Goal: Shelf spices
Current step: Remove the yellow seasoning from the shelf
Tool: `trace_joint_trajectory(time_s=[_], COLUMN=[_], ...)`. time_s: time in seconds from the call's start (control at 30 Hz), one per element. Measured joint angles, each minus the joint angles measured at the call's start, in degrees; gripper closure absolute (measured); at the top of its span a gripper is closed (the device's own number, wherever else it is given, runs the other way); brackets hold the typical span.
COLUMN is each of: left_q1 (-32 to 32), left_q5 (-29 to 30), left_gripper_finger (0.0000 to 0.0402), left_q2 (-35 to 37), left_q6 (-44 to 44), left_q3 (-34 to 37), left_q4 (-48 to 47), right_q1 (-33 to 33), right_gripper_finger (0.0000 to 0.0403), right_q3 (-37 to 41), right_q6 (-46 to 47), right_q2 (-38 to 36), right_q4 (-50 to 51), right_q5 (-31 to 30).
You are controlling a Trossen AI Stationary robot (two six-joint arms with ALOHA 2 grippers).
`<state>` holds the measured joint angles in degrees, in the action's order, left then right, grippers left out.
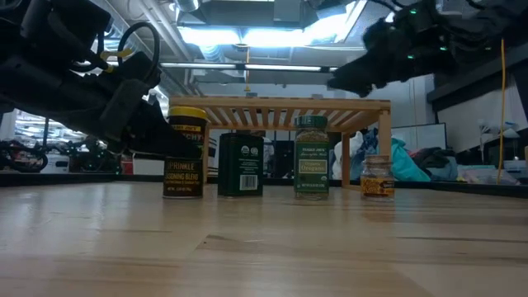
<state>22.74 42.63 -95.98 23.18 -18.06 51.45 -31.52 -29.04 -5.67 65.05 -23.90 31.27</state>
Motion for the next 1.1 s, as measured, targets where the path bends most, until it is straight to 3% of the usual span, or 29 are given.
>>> trace_joint_trajectory(time_s=[0.17, 0.4, 0.5, 0.8, 1.1], left_q1=[0.0, 0.0, 0.0, 0.0, 0.0], left_q5=[0.0, 0.0, 0.0, 0.1, 0.0], left_gripper_finger=[0.0188, 0.0188, 0.0188, 0.0188, 0.0188], left_q2=[0.0, 0.0, 0.0, 0.0, 0.0], left_q6=[0.3, 0.4, 0.4, 0.4, 0.4], left_q3=[0.0, 0.0, 0.0, 0.0, 0.0], left_q4=[0.0, -0.1, 0.0, 0.4, -0.2], right_q1=[-1.9, -0.5, 4.2, 19.3, 28.0], right_gripper_finger=[0.016, 0.016, 0.016, 0.016, 0.016], right_q3=[9.3, 28.1, 28.3, 28.3, 28.3], right_q6=[4.5, 15.9, 17.1, 9.9, 8.4], right_q2=[-10.5, -22.0, -24.7, -24.3, -24.3], right_q4=[-3.2, -25.9, -20.6, -22.4, -21.6], right_q5=[2.8, 5.3, 3.5, -14.6, -20.4])
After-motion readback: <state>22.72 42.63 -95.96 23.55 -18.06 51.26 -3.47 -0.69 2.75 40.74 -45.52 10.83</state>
